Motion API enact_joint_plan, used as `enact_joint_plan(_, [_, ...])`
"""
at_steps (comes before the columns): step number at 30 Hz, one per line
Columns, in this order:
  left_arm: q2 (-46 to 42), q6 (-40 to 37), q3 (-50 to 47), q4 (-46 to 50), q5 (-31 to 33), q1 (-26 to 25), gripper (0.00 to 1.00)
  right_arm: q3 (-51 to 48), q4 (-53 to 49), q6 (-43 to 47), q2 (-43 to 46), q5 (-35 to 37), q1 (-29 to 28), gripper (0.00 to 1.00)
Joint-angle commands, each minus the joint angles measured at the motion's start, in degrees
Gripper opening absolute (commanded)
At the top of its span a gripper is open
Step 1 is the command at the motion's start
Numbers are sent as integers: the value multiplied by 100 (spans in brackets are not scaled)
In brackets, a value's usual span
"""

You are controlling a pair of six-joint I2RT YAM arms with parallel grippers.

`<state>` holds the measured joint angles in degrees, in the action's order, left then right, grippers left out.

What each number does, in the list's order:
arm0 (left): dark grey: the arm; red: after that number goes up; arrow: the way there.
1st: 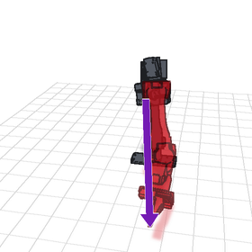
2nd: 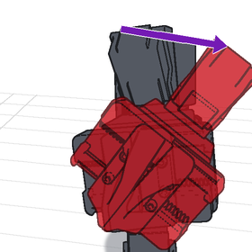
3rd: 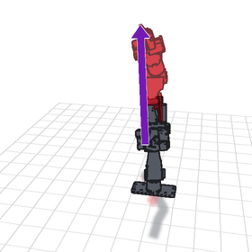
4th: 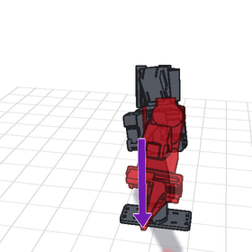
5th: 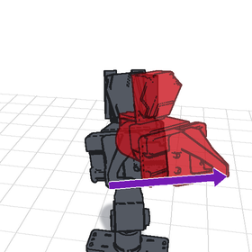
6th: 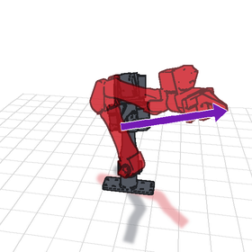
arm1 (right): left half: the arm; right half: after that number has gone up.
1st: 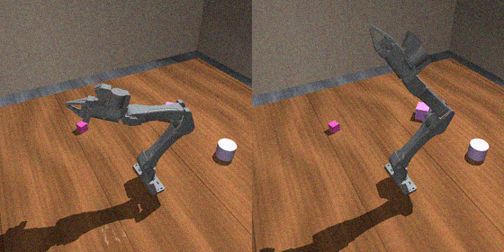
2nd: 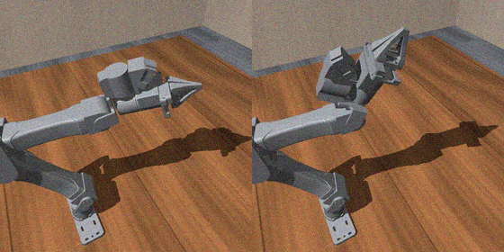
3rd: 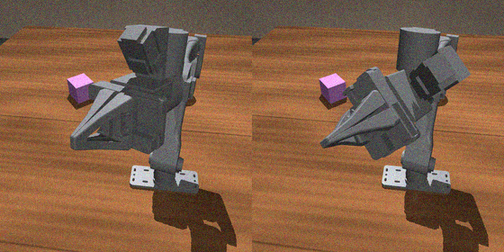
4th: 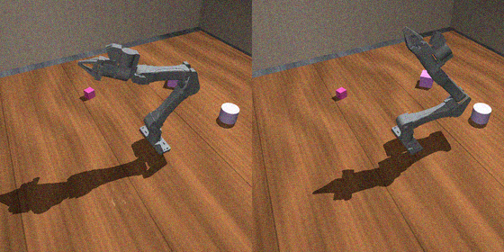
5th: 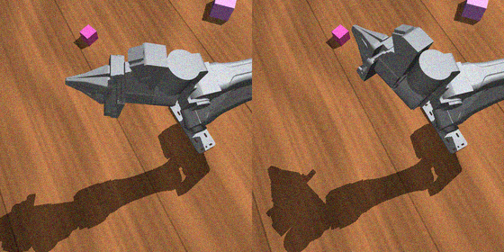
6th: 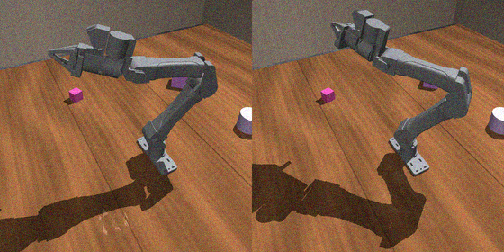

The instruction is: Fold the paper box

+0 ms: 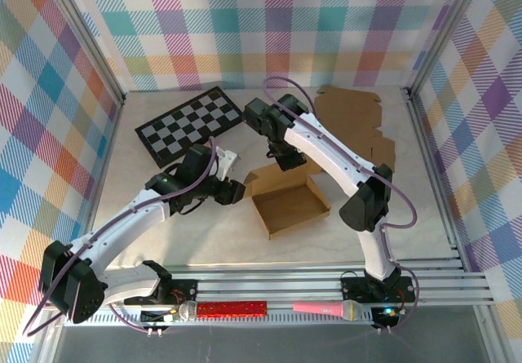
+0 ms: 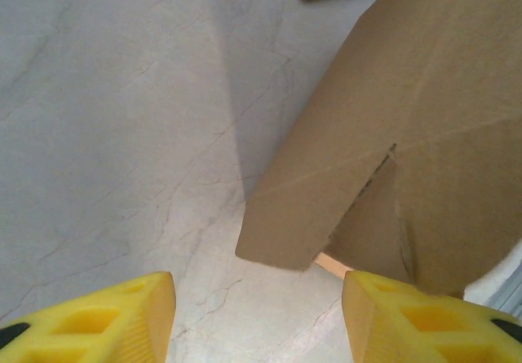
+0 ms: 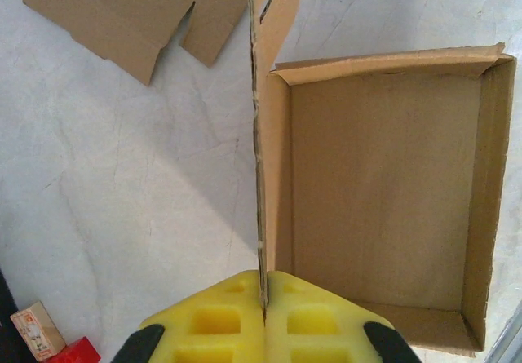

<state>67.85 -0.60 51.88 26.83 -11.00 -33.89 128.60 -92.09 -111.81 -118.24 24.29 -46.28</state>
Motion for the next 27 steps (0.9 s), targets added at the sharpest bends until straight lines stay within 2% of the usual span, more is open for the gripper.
enact_joint_plan(1, [91,-230,42,-350,-145,-198,55,-57,-103,131,196,-166,84,0])
enact_joint_plan(9, [8,-292,-204,-512,-26,-359,55,-85,-48,221,261,-222,146,0])
enact_joint_plan(17, [580,-362,79,-622,271,-386,51,-310,136,256,406,-346,164,0])
enact_joint_plan(23, [760,-371,335,-646,250,-456,33,-439,221,281,465,-400,185,0])
enact_joint_plan(27, [786,-371,443,-531,345,-519,10,-630,438,404,568,-428,215,0])
